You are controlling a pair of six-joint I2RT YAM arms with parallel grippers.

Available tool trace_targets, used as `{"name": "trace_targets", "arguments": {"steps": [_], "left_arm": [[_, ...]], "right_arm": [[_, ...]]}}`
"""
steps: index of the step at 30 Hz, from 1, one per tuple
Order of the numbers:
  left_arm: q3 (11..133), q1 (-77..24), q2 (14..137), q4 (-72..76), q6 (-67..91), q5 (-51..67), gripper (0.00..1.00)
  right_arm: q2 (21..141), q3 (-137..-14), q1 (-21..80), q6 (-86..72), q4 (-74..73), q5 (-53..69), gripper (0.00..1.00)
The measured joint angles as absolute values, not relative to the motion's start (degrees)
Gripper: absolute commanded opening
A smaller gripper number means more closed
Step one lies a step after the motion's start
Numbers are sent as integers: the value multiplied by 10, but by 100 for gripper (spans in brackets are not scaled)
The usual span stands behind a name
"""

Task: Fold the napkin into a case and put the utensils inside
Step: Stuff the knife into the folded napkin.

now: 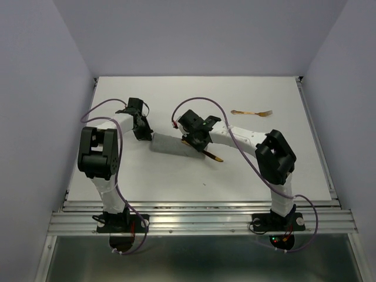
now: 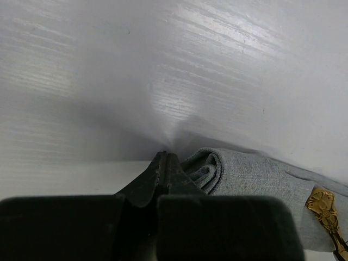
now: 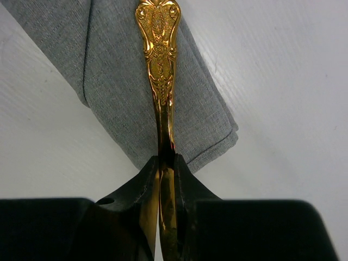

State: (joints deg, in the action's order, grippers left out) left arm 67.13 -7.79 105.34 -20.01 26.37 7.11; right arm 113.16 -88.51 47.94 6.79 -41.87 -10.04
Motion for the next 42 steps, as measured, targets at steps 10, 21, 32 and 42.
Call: {"name": "trace_targets", "arguments": {"steps": [10,21,32,42], "left_arm": [[699,-78,1078,-204,260,84,0],[709,-78,1087,-204,259,100,0],[709,-81,1089,-200,259,113,0],[709,-84,1090,-198,259,119,0]], "right_arm": [[1157,-930,492,93,-420,-93,1],[1174,-941,510,102,-431,-75,1],[1178,-941,528,103,-442,-60,1],[1219,-994,530,109,-453,-55,1]]}}
